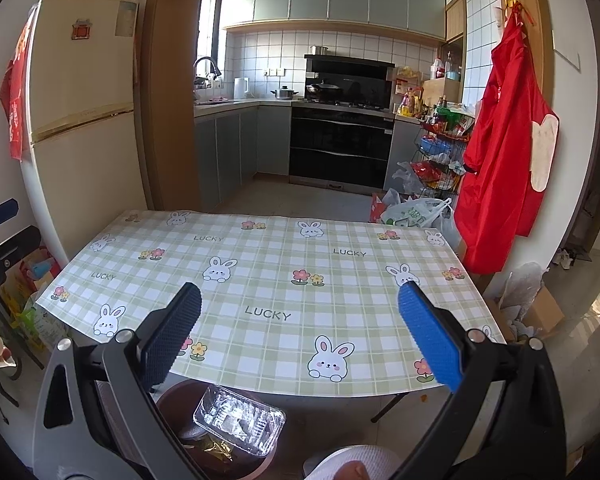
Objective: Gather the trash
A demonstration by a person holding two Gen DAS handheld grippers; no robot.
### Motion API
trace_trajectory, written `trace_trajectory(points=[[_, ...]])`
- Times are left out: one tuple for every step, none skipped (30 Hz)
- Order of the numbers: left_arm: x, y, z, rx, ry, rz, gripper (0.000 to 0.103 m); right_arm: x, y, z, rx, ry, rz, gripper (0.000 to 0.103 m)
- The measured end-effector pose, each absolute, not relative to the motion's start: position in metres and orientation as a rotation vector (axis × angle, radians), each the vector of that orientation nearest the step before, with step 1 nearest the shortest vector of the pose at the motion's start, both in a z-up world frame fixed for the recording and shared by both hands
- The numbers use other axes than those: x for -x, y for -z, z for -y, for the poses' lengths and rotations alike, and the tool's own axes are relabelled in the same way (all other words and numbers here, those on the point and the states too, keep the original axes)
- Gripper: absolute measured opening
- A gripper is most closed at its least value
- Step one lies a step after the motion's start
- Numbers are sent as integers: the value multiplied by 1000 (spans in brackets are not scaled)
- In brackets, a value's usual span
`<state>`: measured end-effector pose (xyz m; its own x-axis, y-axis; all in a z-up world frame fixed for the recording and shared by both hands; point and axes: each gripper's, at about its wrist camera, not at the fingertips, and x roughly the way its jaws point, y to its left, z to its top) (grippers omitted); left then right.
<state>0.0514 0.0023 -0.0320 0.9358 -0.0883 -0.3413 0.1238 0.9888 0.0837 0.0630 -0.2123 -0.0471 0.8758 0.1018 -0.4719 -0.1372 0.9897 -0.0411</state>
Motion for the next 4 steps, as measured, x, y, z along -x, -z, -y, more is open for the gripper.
trace_trajectory(points=[[-52,32,-3,-103,107,-346,97,-63,47,212,74,-124,-488,97],[-52,32,-3,-103,106,-347,97,-63,48,212,74,-123,-489,97],[-53,32,-3,-102,106,-349,97,-63,49,212,73,-124,-490,97],[-53,33,-3,-101,105,-350,97,-63,49,212,73,-124,-490,97]])
